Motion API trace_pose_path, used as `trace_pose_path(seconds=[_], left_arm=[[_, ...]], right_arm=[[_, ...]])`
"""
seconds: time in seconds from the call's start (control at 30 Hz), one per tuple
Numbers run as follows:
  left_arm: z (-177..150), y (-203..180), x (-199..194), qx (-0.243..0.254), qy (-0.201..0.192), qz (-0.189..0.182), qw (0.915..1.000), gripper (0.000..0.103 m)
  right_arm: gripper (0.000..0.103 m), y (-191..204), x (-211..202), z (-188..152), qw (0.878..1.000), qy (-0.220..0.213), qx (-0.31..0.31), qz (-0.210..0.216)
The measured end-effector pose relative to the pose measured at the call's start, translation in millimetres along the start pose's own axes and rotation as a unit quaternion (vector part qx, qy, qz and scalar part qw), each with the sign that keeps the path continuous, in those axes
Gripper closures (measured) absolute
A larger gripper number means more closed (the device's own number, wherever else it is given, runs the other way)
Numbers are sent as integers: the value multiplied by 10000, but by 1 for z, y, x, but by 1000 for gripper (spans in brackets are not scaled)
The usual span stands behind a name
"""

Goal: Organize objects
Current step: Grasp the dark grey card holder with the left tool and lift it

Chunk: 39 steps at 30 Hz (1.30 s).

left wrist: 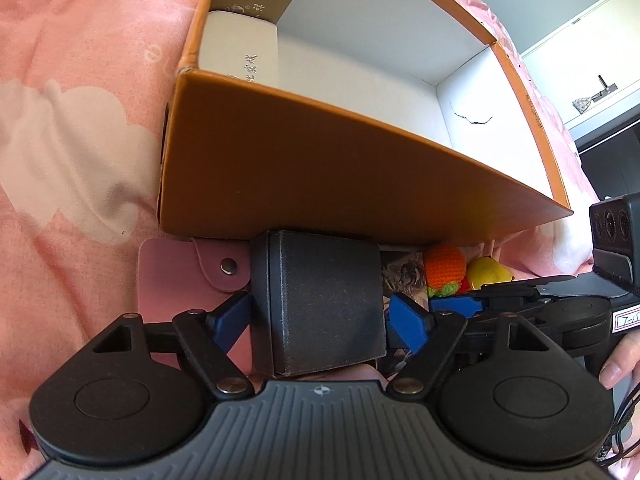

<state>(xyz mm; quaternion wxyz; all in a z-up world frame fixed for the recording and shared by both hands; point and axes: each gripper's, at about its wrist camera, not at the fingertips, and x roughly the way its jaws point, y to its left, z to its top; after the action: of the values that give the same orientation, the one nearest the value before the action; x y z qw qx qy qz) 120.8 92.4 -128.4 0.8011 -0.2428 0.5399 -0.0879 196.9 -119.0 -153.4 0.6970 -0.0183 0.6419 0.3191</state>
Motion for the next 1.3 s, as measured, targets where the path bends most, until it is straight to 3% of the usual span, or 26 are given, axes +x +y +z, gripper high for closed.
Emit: trace_pose_path(seconds=[0.13, 0.27, 0.43, 0.5, 0.57, 0.73, 0.93, 1.0, 1.03, 1.1, 1.2, 1.3], left_arm=[[-3, 1, -13, -190, -102, 35, 9998, 23], [-7, 10, -30, -509, -303, -151, 9981, 32], [-10, 5, -53, -520, -584, -456, 9959, 44], [-10, 2, -54, -504, -598, -399, 9961, 49], [-10, 0, -49, -525, -551, -325, 9966, 49], [-7, 3, -42, -699, -513, -282, 9958, 49], [-9, 7, -51, -929, -629, -732, 9910, 53], [-7, 4, -44, -988, -508, -1018, 9886, 63], [-5, -1, -36, -1050, -407, -1158, 9869, 64], [-4, -6, -29, -1054, -400, -1075, 9878, 57], [-1, -19, -26, -864, -487, -900, 9910, 51], [0, -35, -29, -505, -645, -439, 9957, 47]], right_arm=[[50, 2, -5, -2, 9998, -174, 70, 67], [65, 3, -17, -5, 9991, -371, 188, 101], [79, 14, -33, -8, 9975, -659, 214, 165], [84, 18, -39, -8, 9961, -758, 260, 366], [85, 24, -39, -5, 9952, -756, 286, 558], [83, 18, -24, -3, 9967, -629, 210, 474], [83, 7, -33, -8, 9964, -720, 153, 413], [83, 9, -35, -7, 9964, -766, 66, 355], [83, 10, -35, -6, 9966, -786, 1, 251], [83, 10, -36, -6, 9966, -819, -125, 3], [83, 6, -34, -7, 9969, -781, -124, 35], [83, 6, -33, -10, 9963, -808, -195, -202]])
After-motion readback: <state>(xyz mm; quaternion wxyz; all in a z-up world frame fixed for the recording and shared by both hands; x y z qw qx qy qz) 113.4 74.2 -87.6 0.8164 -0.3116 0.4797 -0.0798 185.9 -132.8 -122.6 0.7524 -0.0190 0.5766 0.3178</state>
